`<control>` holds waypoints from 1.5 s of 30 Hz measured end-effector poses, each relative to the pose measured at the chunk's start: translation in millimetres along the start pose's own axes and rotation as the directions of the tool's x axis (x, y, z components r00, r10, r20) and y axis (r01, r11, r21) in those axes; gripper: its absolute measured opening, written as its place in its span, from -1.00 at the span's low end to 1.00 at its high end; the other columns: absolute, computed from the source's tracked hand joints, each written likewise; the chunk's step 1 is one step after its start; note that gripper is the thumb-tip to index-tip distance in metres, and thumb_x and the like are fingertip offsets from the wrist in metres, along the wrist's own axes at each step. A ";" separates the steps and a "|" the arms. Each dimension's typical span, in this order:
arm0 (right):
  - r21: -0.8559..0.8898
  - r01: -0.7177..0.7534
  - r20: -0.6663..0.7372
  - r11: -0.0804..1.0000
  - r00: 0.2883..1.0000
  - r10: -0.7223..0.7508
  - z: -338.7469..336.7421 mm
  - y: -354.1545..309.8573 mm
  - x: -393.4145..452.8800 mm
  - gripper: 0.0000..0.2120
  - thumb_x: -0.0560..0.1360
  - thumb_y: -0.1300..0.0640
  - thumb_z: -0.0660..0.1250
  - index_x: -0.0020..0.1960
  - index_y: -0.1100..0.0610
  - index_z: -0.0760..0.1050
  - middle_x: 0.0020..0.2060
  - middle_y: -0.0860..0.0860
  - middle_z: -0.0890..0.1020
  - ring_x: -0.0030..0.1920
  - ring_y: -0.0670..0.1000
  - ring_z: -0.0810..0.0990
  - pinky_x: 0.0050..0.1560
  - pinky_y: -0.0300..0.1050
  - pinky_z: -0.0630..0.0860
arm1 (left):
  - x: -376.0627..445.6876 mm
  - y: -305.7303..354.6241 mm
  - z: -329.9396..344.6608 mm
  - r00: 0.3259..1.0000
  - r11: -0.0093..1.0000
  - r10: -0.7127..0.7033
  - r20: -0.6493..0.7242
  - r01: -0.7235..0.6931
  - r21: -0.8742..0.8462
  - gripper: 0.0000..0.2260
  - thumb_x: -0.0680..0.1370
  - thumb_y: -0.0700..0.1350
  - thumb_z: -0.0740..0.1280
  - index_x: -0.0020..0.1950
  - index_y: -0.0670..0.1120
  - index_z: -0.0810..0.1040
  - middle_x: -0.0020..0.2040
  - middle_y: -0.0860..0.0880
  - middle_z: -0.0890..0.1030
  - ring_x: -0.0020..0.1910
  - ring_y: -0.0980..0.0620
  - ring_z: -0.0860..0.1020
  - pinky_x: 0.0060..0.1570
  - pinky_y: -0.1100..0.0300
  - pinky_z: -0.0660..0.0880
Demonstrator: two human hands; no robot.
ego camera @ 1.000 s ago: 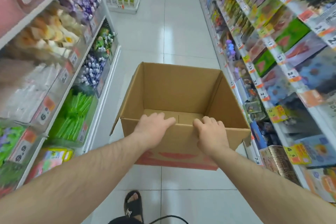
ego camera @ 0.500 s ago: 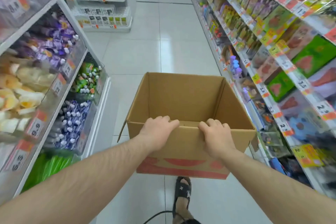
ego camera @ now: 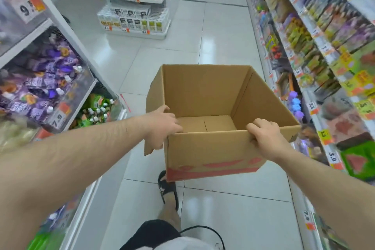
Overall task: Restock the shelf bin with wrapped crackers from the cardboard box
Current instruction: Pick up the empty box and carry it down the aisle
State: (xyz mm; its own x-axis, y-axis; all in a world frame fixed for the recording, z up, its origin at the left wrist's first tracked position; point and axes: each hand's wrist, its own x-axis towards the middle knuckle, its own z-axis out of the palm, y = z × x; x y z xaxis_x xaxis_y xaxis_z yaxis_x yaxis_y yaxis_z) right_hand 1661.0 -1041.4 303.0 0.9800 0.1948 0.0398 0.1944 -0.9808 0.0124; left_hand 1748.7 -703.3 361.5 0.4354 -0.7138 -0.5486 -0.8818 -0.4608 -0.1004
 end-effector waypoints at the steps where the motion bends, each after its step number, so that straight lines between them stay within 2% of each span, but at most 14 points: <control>1: -0.010 0.001 -0.004 1.000 1.000 -0.001 1.3 9.6 25.7 -0.60 0.06 0.44 0.41 -0.18 0.14 0.46 -0.28 0.02 0.39 -0.27 0.15 0.45 -0.15 -0.04 0.21 | 14.2 -21.9 -6.2 1.000 0.999 0.014 0.002 -0.015 0.034 -0.52 0.37 0.05 0.46 0.25 0.05 0.46 0.15 0.07 0.52 0.22 0.01 0.42 0.44 -0.15 0.05; 4: -0.046 -0.021 -0.028 0.999 0.999 0.019 6.8 33.4 106.5 -0.60 0.06 0.44 0.40 -0.19 0.12 0.45 -0.28 0.01 0.39 -0.27 0.13 0.45 -0.10 -0.05 0.22 | 64.3 -88.8 -19.6 0.995 0.991 0.087 -0.048 -0.081 0.111 -0.72 0.45 0.02 0.43 0.11 -0.02 0.53 0.07 0.05 0.54 0.13 -0.01 0.50 0.33 0.04 0.26; 7: -0.092 -0.117 -0.049 0.989 0.992 0.113 6.0 48.6 182.6 -0.63 0.08 0.42 0.40 -0.19 0.11 0.49 -0.28 0.03 0.44 -0.25 0.15 0.50 -0.04 0.04 0.37 | 110.5 -157.3 -31.7 0.982 0.985 0.111 -0.152 -0.089 0.145 -0.82 0.53 -0.05 0.37 0.09 -0.08 0.53 0.05 -0.01 0.56 0.09 -0.08 0.53 0.08 0.04 0.44; 11: -0.189 -0.237 0.060 0.953 0.966 0.252 -15.9 60.9 269.1 -0.74 0.26 0.36 0.33 -0.13 0.08 0.48 -0.20 0.06 0.50 -0.09 0.18 0.55 0.09 0.11 0.33 | 156.4 -234.1 -67.5 0.946 0.983 0.138 -0.292 -0.095 0.157 -0.86 0.53 -0.21 0.31 0.08 -0.13 0.52 0.04 -0.05 0.56 0.07 -0.10 0.50 -0.02 0.09 0.37; 14: -0.241 -0.190 0.227 0.952 0.942 0.246 -33.6 45.4 333.4 -0.76 0.39 0.17 0.26 0.04 -0.02 0.40 -0.01 -0.04 0.50 0.12 0.07 0.46 0.04 0.02 0.27 | 200.0 -271.2 -99.9 0.928 0.983 0.140 -0.346 -0.088 0.161 -0.84 0.53 -0.14 0.30 0.11 -0.10 0.50 0.06 -0.04 0.54 0.10 -0.07 0.49 0.00 0.11 0.36; 17: 0.003 -0.212 0.310 0.977 0.929 0.201 -35.3 16.9 399.6 -0.72 0.34 0.07 0.28 0.03 -0.02 0.33 0.02 -0.05 0.50 0.12 0.05 0.45 -0.08 -0.06 0.35 | 251.1 -294.8 -131.5 0.896 0.984 0.165 -0.413 -0.121 0.130 -0.84 0.54 -0.06 0.34 0.09 -0.06 0.50 0.04 -0.01 0.54 0.09 -0.04 0.49 -0.01 0.13 0.35; 20: 0.192 -0.276 0.264 0.942 0.939 0.222 -19.2 32.3 459.8 -0.80 0.41 0.12 0.29 0.03 0.04 0.43 -0.06 -0.02 0.52 0.01 0.06 0.43 -0.16 -0.10 0.35 | 299.4 -326.6 -152.3 0.896 0.988 0.155 -0.416 -0.148 0.050 -0.78 0.52 0.01 0.38 0.09 -0.06 0.51 0.03 0.00 0.54 0.08 -0.04 0.51 -0.02 0.12 0.38; 24: 0.242 -0.085 0.194 0.966 0.980 0.038 0.2 91.6 539.5 -0.82 0.35 0.12 0.30 -0.17 0.00 0.29 -0.31 -0.11 0.30 -0.12 0.10 0.41 -0.13 -0.05 0.39 | 349.8 -403.0 -174.5 0.925 0.956 0.130 -0.358 -0.213 -0.204 -0.65 0.41 0.19 0.46 0.00 0.03 0.44 -0.09 0.08 0.50 -0.05 0.03 0.49 -0.07 0.11 0.46; 26: 0.230 -0.017 0.182 0.973 0.983 -0.026 3.7 118.7 582.0 -0.76 0.35 0.12 0.34 -0.20 0.02 0.25 -0.29 -0.09 0.30 -0.13 0.05 0.33 -0.15 -0.11 0.29 | 371.2 -450.6 -183.4 0.936 0.964 0.095 -0.338 -0.172 -0.204 -0.55 0.35 0.25 0.47 0.05 0.04 0.43 -0.12 0.12 0.46 -0.09 0.07 0.44 -0.06 0.12 0.45; 30: 0.241 0.051 0.195 0.969 0.976 -0.100 0.4 168.3 666.3 -0.67 0.36 0.17 0.36 -0.24 0.04 0.17 -0.25 -0.08 0.30 -0.10 0.01 0.28 -0.20 -0.14 0.22 | 415.4 -546.9 -194.5 0.946 0.990 -0.045 -0.320 -0.001 -0.142 -0.52 0.41 0.05 0.46 0.27 0.06 0.39 0.10 0.09 0.52 0.09 0.03 0.47 0.16 0.07 0.39; 34: 0.214 0.077 0.256 0.974 0.958 -0.132 -0.9 209.6 743.5 -0.72 0.43 0.15 0.38 -0.13 0.08 0.24 -0.09 -0.01 0.40 0.03 0.04 0.38 -0.06 -0.04 0.43 | 449.0 -621.0 -218.9 0.940 0.977 -0.174 -0.292 0.129 -0.168 -0.62 0.47 0.01 0.42 0.23 0.04 0.42 0.10 0.06 0.52 0.11 0.00 0.48 0.16 0.09 0.36; 39: 0.005 0.155 0.347 0.988 0.926 -0.147 -15.6 235.2 856.4 -0.84 0.37 0.07 0.30 -0.14 0.04 0.34 -0.11 -0.04 0.49 0.06 0.05 0.42 0.09 -0.08 0.28 | 498.8 -693.8 -240.4 0.929 0.975 -0.221 -0.297 0.198 -0.105 -0.69 0.51 -0.02 0.37 0.22 -0.01 0.42 0.17 0.02 0.51 0.20 -0.01 0.45 0.14 0.07 0.32; 42: 0.019 0.053 0.483 0.998 0.874 -0.055 -27.3 228.6 929.0 -0.83 0.27 -0.05 0.23 -0.22 -0.01 0.31 -0.23 -0.07 0.49 -0.03 0.05 0.43 0.13 0.01 0.24 | 536.7 -740.7 -249.0 0.913 0.970 -0.244 -0.328 0.227 -0.091 -0.66 0.53 -0.01 0.36 0.27 -0.02 0.40 0.21 0.01 0.49 0.23 -0.02 0.44 0.15 0.06 0.30; 45: 0.057 -0.049 0.397 0.997 0.917 0.022 -17.2 209.4 1004.9 -0.70 0.33 -0.04 0.31 -0.05 0.03 0.29 -0.12 -0.05 0.51 -0.02 0.09 0.52 0.04 0.01 0.33 | 576.2 -796.9 -258.2 0.881 0.963 -0.270 -0.387 0.243 -0.118 -0.63 0.53 0.00 0.35 0.29 -0.03 0.38 0.22 0.00 0.49 0.24 -0.03 0.43 0.11 0.07 0.29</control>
State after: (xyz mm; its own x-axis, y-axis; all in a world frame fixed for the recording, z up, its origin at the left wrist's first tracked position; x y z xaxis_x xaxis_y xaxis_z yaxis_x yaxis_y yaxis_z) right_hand 2685.8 -1051.0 362.8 0.9200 0.1550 -0.3601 0.1484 -0.9879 -0.0462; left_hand 2749.0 -883.6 339.6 0.6922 -0.7089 -0.1349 -0.7217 -0.6795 -0.1321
